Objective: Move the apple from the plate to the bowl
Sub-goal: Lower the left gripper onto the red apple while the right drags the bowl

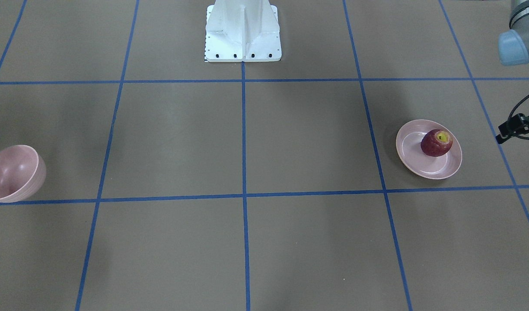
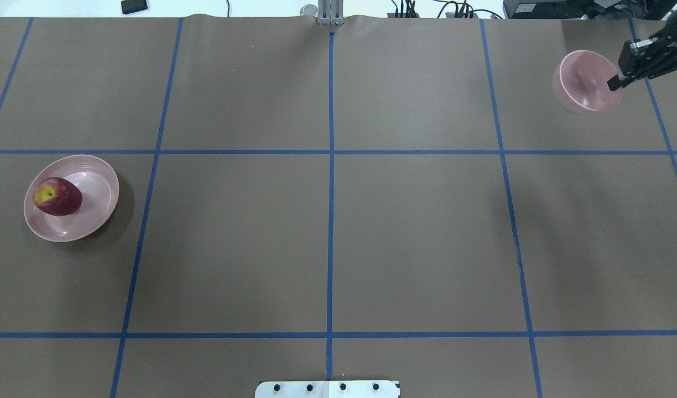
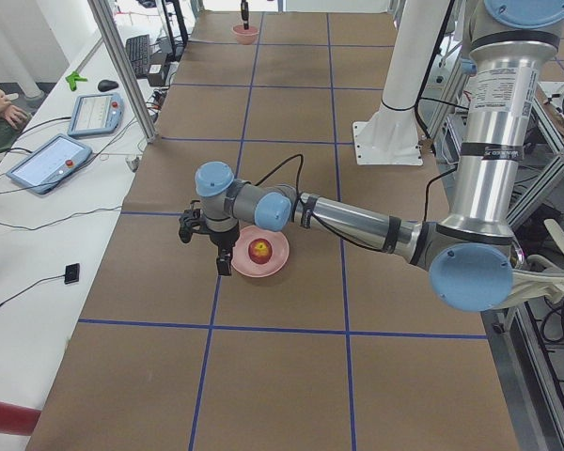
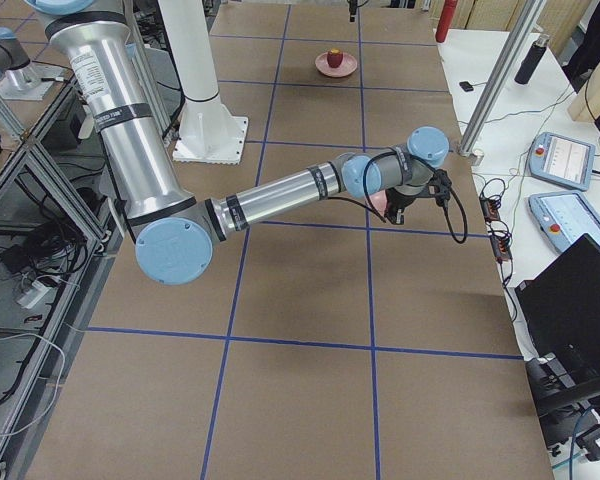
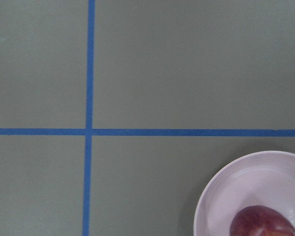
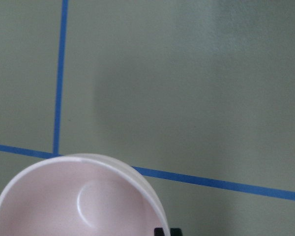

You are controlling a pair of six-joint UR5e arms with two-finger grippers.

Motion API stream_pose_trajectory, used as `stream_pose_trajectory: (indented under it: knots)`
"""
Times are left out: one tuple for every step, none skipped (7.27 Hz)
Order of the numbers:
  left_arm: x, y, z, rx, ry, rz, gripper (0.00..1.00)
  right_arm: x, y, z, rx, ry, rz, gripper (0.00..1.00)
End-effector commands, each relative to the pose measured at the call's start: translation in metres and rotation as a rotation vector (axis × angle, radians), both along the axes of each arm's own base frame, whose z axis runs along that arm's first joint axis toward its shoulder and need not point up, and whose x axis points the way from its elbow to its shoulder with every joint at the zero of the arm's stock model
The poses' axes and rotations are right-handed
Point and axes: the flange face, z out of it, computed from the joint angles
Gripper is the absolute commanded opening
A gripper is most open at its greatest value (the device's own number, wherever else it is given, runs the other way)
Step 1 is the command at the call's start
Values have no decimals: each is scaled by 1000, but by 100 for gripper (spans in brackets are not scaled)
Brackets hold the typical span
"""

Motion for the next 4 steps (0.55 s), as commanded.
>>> stream_pose_trajectory:
  knots:
    - [65, 10, -10, -48, 43, -36, 99, -58, 9, -75, -60, 16, 34, 0]
    - [87, 17, -14, -66, 57, -49, 99, -92, 19, -94, -81, 31, 38, 0]
    - [103, 23, -14, -75, 55, -33, 99, -107, 21, -111, -100, 23, 45, 0]
    - [108, 25, -13, -76, 52, -24, 99, -122, 24, -119, -105, 28, 41, 0]
